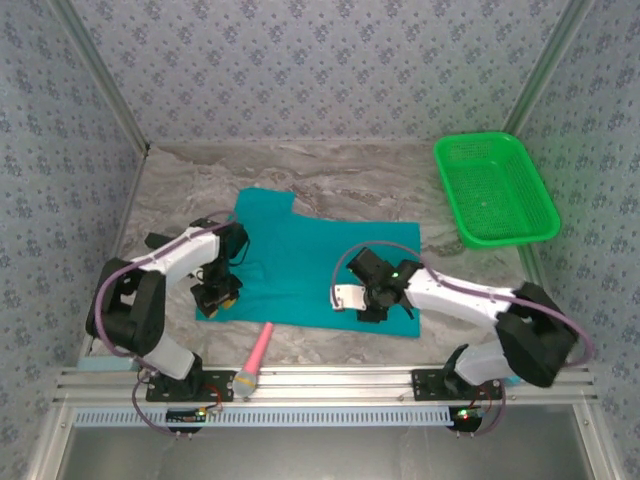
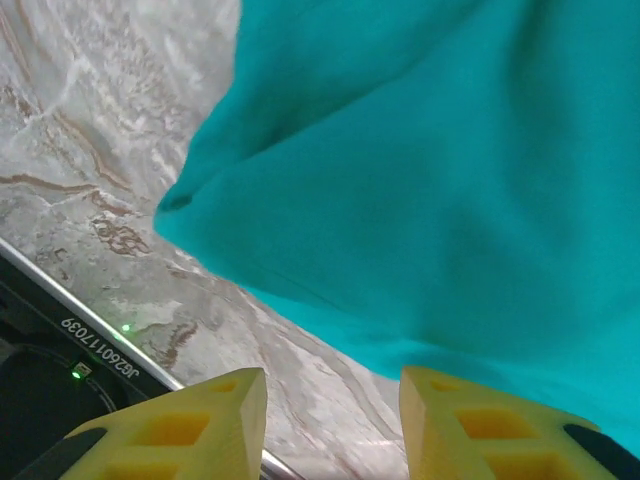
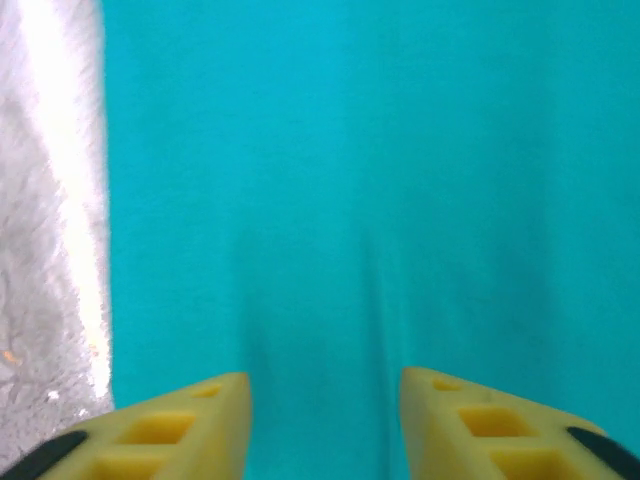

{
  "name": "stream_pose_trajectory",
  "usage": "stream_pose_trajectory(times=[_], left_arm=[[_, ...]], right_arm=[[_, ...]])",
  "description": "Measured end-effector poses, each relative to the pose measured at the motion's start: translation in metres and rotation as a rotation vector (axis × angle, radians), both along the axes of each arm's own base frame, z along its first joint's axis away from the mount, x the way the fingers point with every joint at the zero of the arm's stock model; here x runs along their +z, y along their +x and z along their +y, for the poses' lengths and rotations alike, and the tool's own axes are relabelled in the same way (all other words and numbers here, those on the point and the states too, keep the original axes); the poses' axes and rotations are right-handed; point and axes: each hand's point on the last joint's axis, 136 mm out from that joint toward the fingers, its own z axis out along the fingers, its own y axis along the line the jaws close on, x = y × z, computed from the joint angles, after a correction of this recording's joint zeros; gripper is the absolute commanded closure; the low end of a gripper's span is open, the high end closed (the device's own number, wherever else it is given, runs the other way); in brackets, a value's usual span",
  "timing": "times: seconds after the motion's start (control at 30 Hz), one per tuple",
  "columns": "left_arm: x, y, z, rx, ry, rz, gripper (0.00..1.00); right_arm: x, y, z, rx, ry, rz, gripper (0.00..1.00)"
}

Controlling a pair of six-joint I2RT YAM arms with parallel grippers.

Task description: Fold the inside-out t-shirt

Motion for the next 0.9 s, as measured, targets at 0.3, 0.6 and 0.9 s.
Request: stream_pose_trajectory(times=[0.3, 0.6, 0.9], left_arm=[[-0.024, 0.006, 0.017, 0.005, 0.06, 0.074, 0.58], [-0.016, 0.006, 0.013, -0.067, -0.017, 0.072, 0.27], [0.04, 0.059, -0.007, -0.198, -0.14, -0.171, 0.15]], right_arm=[[-0.028, 0.005, -0.015, 0.065, -0.283, 0.033, 0.87], [-0.024, -0.007, -0.041, 0.047, -0.319, 0.055, 0.83], [0.003, -0.005, -0.094, -0.179, -0.351, 0.112, 0.52]])
